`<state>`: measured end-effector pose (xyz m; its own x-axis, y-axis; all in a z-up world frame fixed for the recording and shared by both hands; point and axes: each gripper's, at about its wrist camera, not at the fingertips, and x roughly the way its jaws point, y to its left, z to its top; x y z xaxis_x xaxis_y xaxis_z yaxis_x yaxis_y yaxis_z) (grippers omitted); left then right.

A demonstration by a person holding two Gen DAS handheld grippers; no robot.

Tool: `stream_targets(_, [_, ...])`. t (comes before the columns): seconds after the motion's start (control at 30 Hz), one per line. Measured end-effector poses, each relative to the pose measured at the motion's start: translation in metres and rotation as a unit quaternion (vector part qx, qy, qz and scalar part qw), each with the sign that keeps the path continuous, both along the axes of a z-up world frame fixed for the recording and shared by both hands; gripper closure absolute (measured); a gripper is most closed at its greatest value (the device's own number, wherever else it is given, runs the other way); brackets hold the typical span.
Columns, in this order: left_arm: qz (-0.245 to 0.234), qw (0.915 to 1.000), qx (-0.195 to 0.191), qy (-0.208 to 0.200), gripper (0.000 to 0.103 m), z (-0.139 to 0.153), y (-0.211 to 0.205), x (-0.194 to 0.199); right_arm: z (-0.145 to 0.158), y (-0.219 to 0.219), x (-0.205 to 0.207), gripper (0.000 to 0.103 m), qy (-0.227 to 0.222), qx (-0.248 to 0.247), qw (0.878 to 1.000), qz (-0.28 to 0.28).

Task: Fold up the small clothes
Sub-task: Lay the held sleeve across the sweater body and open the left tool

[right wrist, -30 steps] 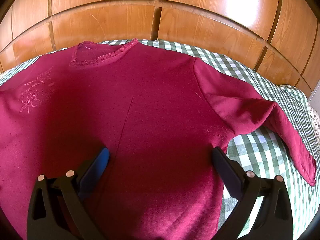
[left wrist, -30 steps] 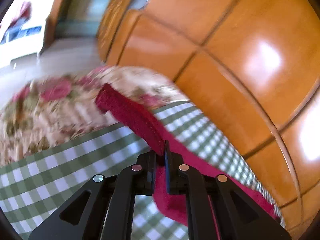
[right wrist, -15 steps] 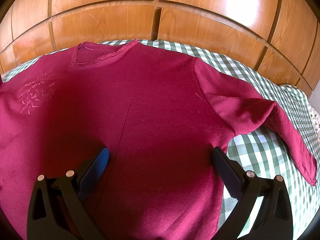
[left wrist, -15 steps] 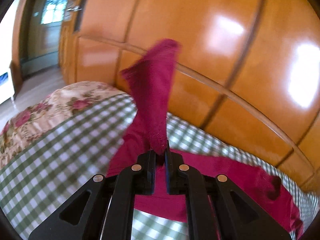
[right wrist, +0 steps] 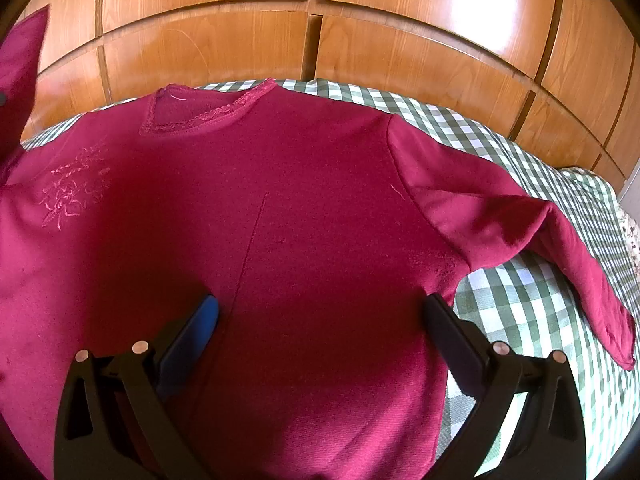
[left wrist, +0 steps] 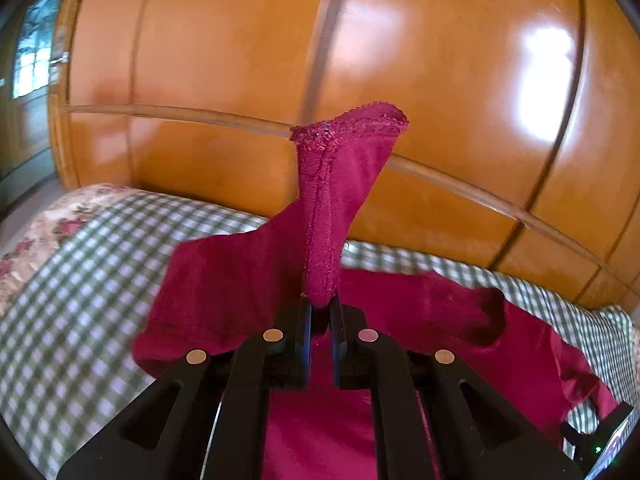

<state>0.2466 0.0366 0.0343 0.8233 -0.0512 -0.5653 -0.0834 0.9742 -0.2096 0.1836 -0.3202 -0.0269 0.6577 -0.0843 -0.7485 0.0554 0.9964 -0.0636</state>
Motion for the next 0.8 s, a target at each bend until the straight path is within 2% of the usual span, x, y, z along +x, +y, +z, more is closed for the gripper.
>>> stream_targets(0.23, [-0.059, 0.9978, -0.009, 0.030, 0.097, -0.025, -0.068, 0.006, 0.000, 0.000, 0.000, 0.002, -0.001, 0.002, 1.000, 0.000])
stream_targets(0.4, [-0.107, 0.9927, 0.009, 0.055, 0.097, -0.047, -0.120, 0.011, 0.000, 0.000, 0.001, 0.002, -0.001, 0.006, 1.000, 0.000])
stream_targets(0.6, [-0.120, 0.9887, 0.020, 0.088, 0.097, -0.077, -0.151, 0.020, 0.001, -0.001, 0.001, 0.002, -0.002, 0.008, 1.000, -0.001])
stream_targets(0.67, [-0.126, 0.9867, 0.035, 0.097, 0.096, -0.087, -0.155, 0.023, 0.002, -0.001, 0.001, 0.002, -0.002, 0.008, 1.000, -0.001])
stream_targets(0.7, [-0.132, 0.9852, 0.037, 0.103, 0.093, -0.091, -0.156, 0.023, 0.002, -0.001, 0.001, 0.002, -0.002, 0.009, 1.000, -0.001])
stream_targets(0.8, [-0.167, 0.9804, 0.017, 0.104, 0.059, -0.094, -0.153, 0.018, 0.003, -0.002, 0.001, 0.002, -0.002, 0.013, 1.000, -0.001])
